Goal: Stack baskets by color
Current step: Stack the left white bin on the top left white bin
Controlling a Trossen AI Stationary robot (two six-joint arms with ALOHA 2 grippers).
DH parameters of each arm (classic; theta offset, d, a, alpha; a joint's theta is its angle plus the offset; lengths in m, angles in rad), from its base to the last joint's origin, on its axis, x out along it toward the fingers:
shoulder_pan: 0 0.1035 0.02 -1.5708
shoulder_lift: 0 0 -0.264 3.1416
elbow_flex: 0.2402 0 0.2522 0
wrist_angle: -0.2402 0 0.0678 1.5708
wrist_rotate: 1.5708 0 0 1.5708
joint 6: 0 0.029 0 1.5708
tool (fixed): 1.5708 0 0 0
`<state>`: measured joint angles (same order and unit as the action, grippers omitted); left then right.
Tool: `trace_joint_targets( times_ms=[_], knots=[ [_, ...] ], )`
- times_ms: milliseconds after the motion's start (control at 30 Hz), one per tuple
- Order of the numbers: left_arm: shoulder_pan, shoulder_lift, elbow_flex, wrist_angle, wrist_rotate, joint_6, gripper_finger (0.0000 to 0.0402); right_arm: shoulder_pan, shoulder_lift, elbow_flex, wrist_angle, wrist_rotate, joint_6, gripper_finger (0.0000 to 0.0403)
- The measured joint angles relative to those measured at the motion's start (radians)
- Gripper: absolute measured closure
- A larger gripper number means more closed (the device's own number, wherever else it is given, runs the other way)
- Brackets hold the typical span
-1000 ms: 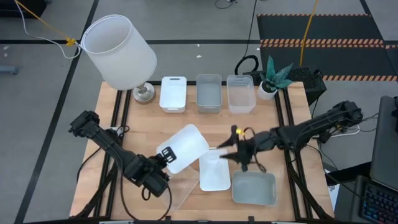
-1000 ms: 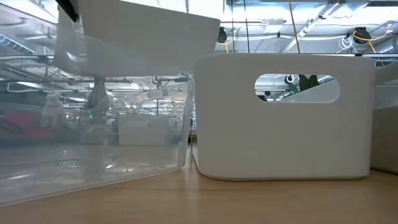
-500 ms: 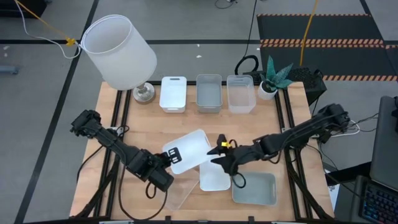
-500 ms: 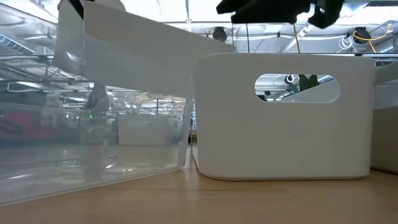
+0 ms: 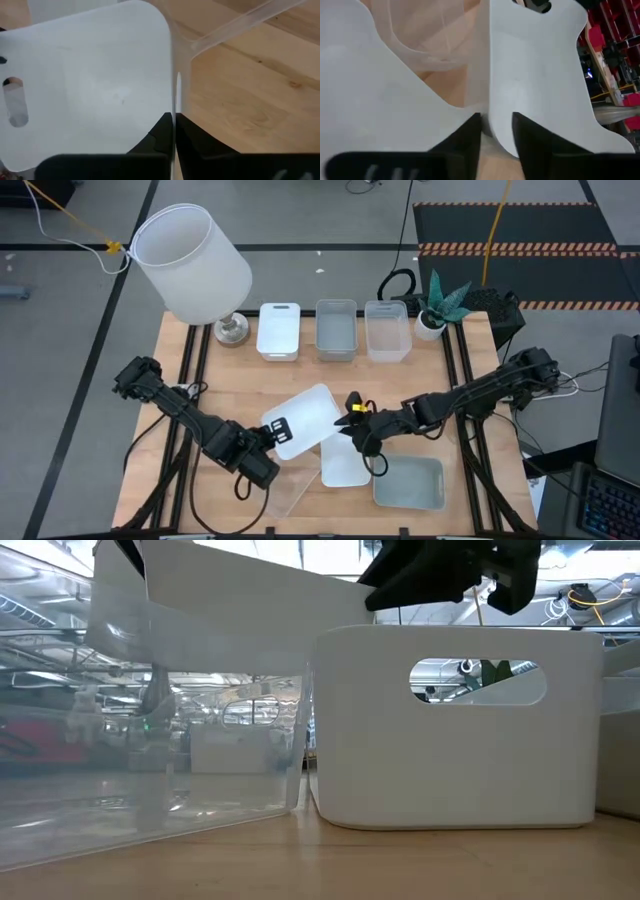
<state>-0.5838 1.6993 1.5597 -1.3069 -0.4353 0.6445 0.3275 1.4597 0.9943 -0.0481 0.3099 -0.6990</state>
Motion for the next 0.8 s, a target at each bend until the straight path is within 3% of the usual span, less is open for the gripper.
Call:
trace_joint_targets(
  times_ms=[167,233,367,600,800],
  knots=[
    [-0.001,0.0,0.0,-0.001,-0.068,-0.122,0.0395,0.001,0.0,0.0,-0.01,0.0,-0.003,0.0386],
    [-0.002,0.0,0.0,0.001,-0.122,-0.211,0.0379,0.0,0.0,-0.001,-0.017,0.001,-0.004,0.0395],
    [-0.002,0.0,-0.001,0.018,-0.234,-0.367,0.0313,0.0,0.0,-0.001,-0.018,0.004,-0.002,0.039],
    [-0.011,0.0,-0.001,0.028,-0.31,-0.466,0.0174,0.0,0.0,-0.001,-0.009,0.032,-0.002,0.0399],
    [-0.03,0.0,-0.001,-0.016,-0.408,-0.623,0.0115,0.001,-0.012,-0.001,-0.006,0.156,0.003,0.04]
  ],
)
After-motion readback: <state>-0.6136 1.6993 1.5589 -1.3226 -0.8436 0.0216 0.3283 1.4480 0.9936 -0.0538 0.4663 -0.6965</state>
